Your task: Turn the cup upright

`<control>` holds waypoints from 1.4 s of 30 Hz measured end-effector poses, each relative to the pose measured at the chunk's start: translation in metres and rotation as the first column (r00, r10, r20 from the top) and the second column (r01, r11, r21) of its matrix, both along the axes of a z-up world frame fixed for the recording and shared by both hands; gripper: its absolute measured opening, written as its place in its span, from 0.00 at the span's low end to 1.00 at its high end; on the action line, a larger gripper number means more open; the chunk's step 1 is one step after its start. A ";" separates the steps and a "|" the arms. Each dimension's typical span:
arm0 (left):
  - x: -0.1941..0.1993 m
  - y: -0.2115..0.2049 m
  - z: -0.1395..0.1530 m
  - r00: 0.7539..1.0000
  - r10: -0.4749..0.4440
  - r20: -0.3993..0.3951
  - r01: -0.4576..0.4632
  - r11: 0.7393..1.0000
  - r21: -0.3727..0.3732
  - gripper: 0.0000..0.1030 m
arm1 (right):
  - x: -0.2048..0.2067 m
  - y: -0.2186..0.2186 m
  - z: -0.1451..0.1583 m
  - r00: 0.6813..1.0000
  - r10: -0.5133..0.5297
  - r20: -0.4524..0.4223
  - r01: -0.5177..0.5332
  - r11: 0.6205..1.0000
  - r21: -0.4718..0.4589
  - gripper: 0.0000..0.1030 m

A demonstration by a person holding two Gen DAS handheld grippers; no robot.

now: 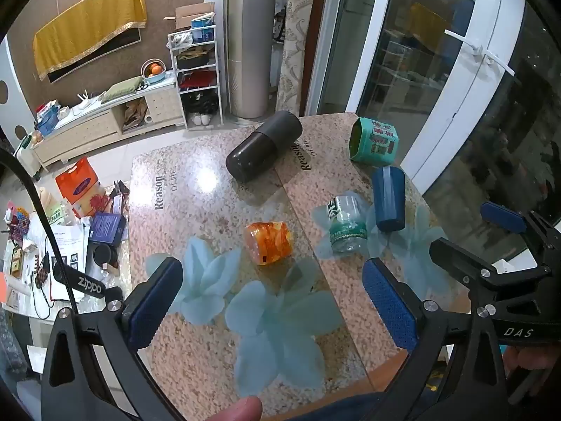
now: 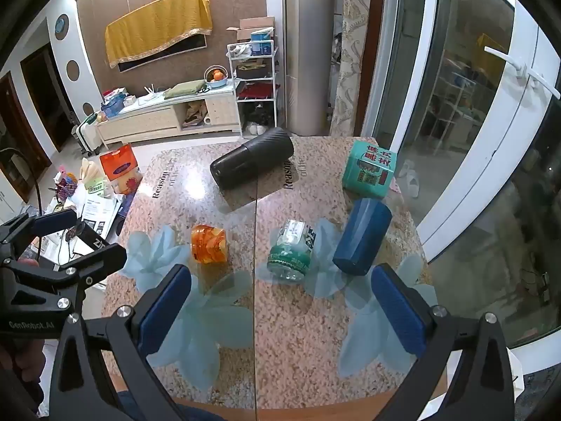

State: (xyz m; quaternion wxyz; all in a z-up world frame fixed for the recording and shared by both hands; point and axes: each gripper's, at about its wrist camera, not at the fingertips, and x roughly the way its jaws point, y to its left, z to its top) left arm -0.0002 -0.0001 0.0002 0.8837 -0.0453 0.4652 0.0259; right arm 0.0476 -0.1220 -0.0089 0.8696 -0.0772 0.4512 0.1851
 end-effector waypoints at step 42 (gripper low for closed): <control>-0.002 0.002 -0.007 1.000 0.007 -0.018 -0.007 1.000 -0.028 1.00 | 0.001 0.000 -0.007 1.000 -0.006 -0.024 0.006 1.000 0.003 1.00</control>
